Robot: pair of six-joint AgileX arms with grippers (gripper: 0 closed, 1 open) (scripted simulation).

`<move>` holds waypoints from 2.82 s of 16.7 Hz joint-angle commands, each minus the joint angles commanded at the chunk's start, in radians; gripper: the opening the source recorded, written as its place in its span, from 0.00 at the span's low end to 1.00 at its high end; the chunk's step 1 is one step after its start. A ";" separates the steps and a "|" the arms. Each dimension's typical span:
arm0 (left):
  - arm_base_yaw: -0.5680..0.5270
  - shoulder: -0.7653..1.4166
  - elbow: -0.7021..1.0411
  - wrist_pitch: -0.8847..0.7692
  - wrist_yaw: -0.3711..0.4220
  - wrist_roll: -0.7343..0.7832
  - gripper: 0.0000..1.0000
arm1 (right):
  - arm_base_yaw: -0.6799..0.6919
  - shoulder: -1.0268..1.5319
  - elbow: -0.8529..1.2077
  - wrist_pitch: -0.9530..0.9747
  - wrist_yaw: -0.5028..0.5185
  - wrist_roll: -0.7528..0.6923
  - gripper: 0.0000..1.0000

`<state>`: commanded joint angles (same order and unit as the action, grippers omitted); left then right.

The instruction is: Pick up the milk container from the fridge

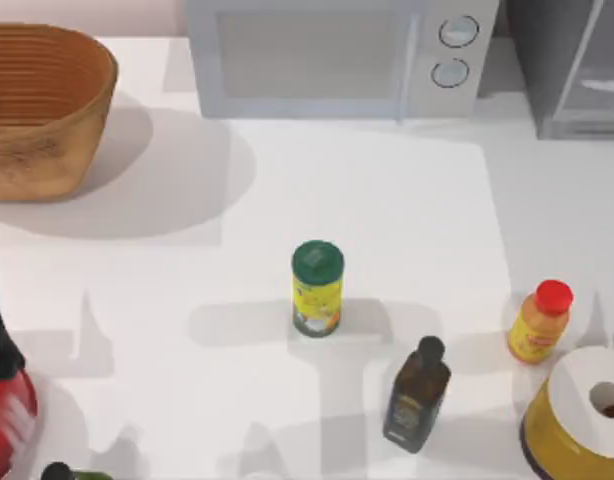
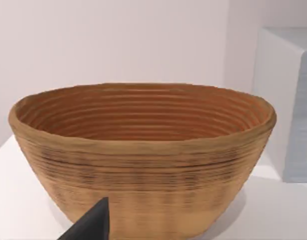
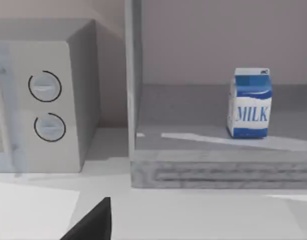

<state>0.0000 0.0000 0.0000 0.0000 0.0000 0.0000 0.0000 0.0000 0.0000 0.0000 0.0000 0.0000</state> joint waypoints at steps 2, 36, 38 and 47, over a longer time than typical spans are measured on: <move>0.000 0.000 0.000 0.000 0.000 0.000 1.00 | 0.000 0.000 0.000 0.000 0.000 0.000 1.00; 0.000 0.000 0.000 0.000 0.000 0.000 1.00 | -0.515 1.823 0.217 1.607 -0.497 0.015 1.00; 0.000 0.000 0.000 0.000 0.000 0.000 1.00 | -0.489 1.882 0.293 1.586 -0.466 0.012 1.00; 0.000 0.000 0.000 0.000 0.000 0.000 1.00 | -0.284 2.252 0.898 1.372 -0.249 0.009 1.00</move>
<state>0.0000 0.0000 0.0000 0.0000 0.0000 0.0000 -0.2840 2.2520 0.8983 1.3719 -0.2486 0.0087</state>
